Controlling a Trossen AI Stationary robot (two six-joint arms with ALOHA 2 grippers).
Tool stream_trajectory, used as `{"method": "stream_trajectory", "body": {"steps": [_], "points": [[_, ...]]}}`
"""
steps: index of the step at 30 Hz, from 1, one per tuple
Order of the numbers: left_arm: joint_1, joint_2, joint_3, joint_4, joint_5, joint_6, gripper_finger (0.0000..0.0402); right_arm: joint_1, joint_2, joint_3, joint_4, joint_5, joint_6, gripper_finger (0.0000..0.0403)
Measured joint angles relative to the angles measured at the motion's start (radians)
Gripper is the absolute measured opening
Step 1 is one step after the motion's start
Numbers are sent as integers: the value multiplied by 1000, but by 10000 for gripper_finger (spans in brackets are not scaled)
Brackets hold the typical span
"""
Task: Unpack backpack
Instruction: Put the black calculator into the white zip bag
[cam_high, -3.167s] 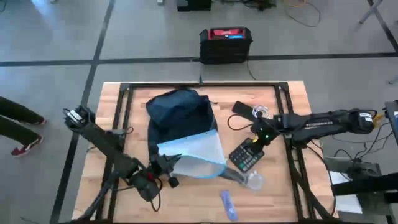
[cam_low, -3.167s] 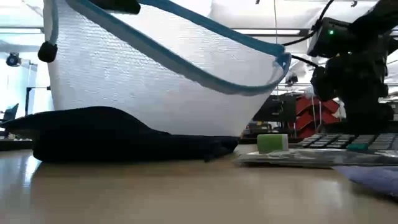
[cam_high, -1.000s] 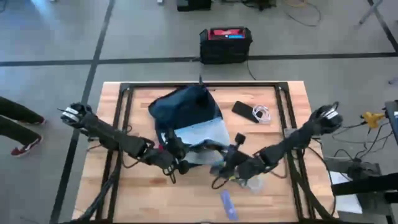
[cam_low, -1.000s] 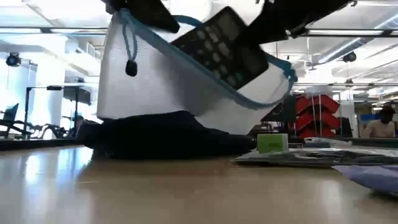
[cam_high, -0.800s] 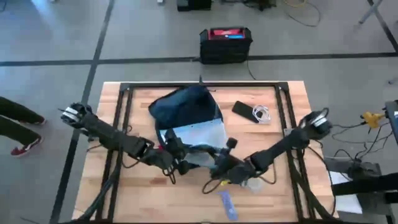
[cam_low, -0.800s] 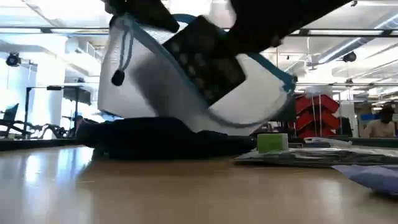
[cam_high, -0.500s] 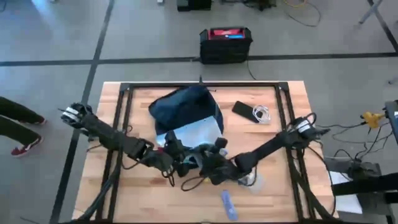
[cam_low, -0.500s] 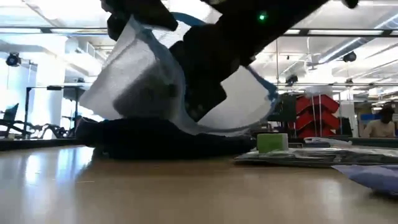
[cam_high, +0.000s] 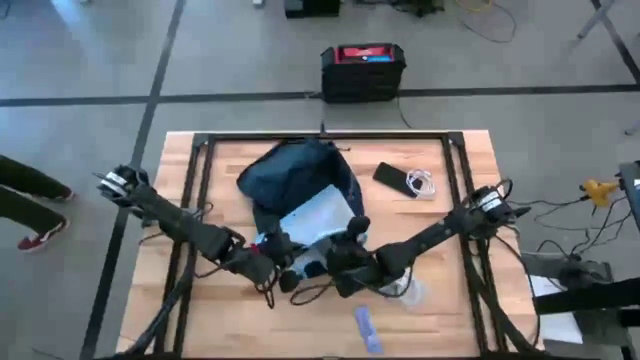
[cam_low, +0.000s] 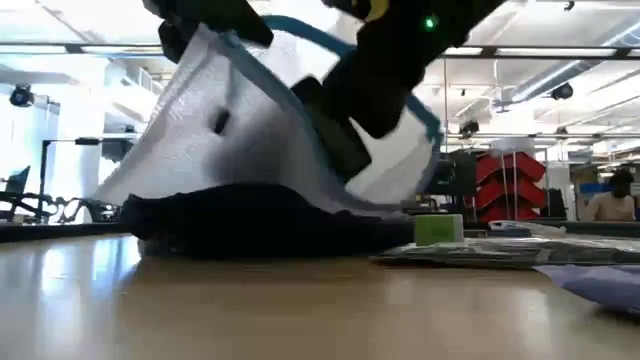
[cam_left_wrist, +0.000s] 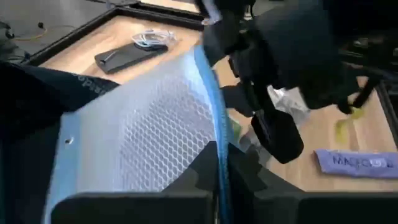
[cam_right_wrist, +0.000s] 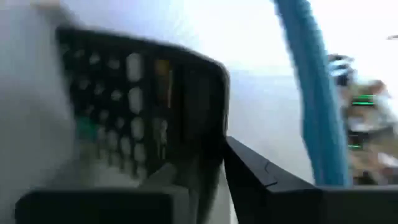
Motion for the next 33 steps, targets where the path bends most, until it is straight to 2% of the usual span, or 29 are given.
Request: {"method": "stream_trajectory", "body": {"steps": [3,10,13,16,20,26,33], "points": [[-5,0,-2,-3,5,-1,0,0,-7,2,-114,-131,107,73],[-4,0,-4,-5,19,0,0,1,-36,82,-431,-258,264,155],[-4,0,-5,-5,43,0,0,14,-47,101,-430,-283,255,180],[-4,0,-6,-5,46,1,0,38,-56,114,-384,-262,216,185],[-6,0,-6,-8,68,1,0,72,-55,110,-316,-268,164,146],[-6,0,-6,-8,73,4,0,108,-54,98,-299,-342,142,16],[-6,0,-6,-3,110,9,0,124,-29,78,-223,-389,112,2]]}}
